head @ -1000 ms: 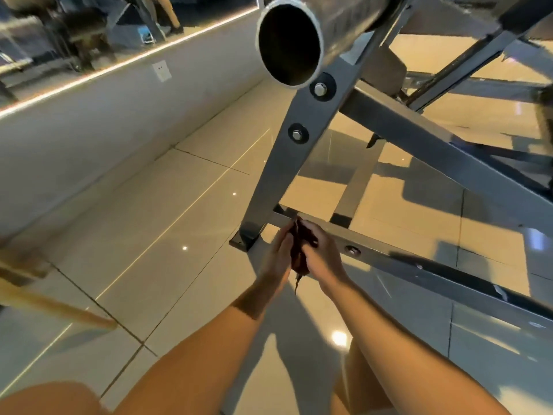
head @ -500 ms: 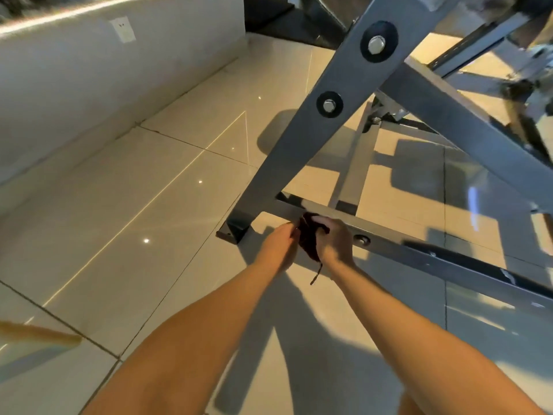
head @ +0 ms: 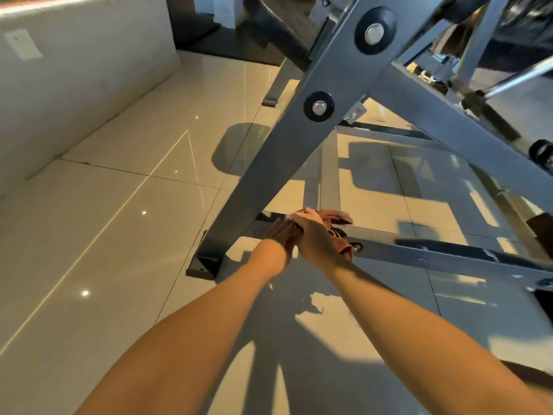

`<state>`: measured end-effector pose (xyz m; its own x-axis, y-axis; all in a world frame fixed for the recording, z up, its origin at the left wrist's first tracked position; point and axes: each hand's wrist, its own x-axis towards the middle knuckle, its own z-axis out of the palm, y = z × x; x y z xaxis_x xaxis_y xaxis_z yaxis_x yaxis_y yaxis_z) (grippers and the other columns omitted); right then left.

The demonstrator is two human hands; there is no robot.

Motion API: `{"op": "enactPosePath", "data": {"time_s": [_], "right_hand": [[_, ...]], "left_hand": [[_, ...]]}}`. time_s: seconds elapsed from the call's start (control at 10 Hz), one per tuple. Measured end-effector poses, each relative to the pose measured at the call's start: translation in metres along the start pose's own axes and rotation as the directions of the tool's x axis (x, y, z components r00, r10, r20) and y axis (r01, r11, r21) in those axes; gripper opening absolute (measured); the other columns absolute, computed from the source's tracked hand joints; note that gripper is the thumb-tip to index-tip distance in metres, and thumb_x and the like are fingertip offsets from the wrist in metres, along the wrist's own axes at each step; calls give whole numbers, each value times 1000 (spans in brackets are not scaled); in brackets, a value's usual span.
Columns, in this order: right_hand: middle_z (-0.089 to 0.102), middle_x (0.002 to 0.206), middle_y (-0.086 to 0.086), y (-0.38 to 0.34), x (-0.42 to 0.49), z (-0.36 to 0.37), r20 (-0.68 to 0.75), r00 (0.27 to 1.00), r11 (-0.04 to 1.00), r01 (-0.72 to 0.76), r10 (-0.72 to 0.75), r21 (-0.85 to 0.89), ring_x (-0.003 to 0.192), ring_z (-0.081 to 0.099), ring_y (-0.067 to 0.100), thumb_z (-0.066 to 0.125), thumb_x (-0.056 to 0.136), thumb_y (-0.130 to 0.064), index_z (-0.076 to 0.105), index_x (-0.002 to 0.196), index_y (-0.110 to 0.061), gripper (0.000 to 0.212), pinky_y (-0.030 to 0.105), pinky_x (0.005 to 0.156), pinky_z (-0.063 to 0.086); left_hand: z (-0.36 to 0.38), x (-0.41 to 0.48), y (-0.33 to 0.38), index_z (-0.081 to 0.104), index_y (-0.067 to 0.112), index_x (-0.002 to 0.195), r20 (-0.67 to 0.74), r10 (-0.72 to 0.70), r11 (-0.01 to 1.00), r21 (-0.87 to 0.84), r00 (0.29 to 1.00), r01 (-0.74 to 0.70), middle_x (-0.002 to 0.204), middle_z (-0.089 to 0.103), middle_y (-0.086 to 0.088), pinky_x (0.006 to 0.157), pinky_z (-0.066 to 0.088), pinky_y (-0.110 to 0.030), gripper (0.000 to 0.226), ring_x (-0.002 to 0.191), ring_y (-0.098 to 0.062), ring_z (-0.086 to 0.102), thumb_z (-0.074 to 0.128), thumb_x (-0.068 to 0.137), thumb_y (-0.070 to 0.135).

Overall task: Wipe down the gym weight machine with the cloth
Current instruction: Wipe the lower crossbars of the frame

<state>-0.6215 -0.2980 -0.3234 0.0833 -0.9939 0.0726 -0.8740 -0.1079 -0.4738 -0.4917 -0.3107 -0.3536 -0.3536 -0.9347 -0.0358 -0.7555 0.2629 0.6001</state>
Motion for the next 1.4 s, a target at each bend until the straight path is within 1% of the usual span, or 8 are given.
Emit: {"op": "enactPosePath", "data": {"time_s": [0.2, 0.4, 0.6, 0.8, 1.0, 1.1, 1.2, 1.4], "right_hand": [[43, 153, 4, 50, -18, -17, -9, 999, 969, -48, 47, -243, 145, 32, 26, 52, 99, -6, 50, 145, -17, 47, 42, 116, 32], [52, 126, 7, 57, -11, -30, -44, 933, 928, -360, 358, -94, 114, 53, 30, 67, 90, -5, 59, 121, -16, 33, 47, 106, 45], [54, 139, 8, 27, -11, 2, -69, 995, 997, 66, -68, -31, 133, 45, 26, 51, 102, -15, 58, 135, -11, 34, 40, 114, 35], [49, 138, 5, 68, -14, -18, -102, 965, 962, -252, 242, -109, 127, 45, 26, 55, 97, -3, 56, 131, -18, 37, 42, 110, 39], [51, 146, 4, -2, 12, 17, -46, 998, 996, -42, 38, -81, 141, 41, 29, 57, 96, -5, 56, 141, -20, 47, 45, 119, 30], [57, 135, 23, -3, -10, 11, 1, 971, 970, -238, 238, 50, 136, 45, 33, 60, 100, -18, 55, 129, 13, 42, 34, 124, 23], [53, 121, 6, 37, -17, 0, -169, 970, 984, -169, 176, 60, 114, 55, 24, 71, 93, -23, 56, 119, -14, 31, 36, 103, 45], [45, 144, 6, 37, -8, 2, -132, 931, 937, -349, 341, -36, 130, 44, 34, 61, 95, -4, 46, 141, -22, 52, 49, 110, 41]], "left_hand": [[15, 5, -7, 30, 8, 157, -68, -52, 998, -45, 996, 49, 167, 19, -2, 125, 8, -27, 47, 156, -18, 10, 31, 110, 19], [23, 4, -4, 27, 6, 156, -78, -76, 990, -128, 994, 66, 168, 15, -3, 124, 4, -25, 46, 156, -16, 5, 27, 111, 17], [26, 1, -6, 39, 13, 153, -137, -103, 978, -193, 985, 76, 166, 23, 3, 115, 1, -12, 45, 155, -10, 11, 31, 111, 26], [23, -4, -8, 42, 8, 150, -159, -69, 973, -228, 985, 31, 163, 30, -1, 123, 13, -22, 42, 153, -13, 19, 36, 109, 16], [20, -1, -9, 56, 8, 141, -222, -65, 960, -279, 973, 1, 151, 51, -9, 118, 23, -23, 46, 146, -24, 38, 36, 107, 30], [20, -3, -14, 56, 9, 142, -231, -45, 963, -269, 972, -19, 151, 50, -8, 121, 29, -34, 39, 146, -22, 38, 43, 108, 23], [23, -7, -11, 51, 7, 145, -260, -28, 971, -238, 965, -36, 157, 41, -6, 124, 23, -37, 39, 150, -19, 30, 43, 108, 16], [21, -8, -3, 36, 11, 154, -157, -66, 988, -147, 985, 43, 166, 23, 0, 116, 0, -12, 46, 155, -12, 10, 30, 111, 24]]}}
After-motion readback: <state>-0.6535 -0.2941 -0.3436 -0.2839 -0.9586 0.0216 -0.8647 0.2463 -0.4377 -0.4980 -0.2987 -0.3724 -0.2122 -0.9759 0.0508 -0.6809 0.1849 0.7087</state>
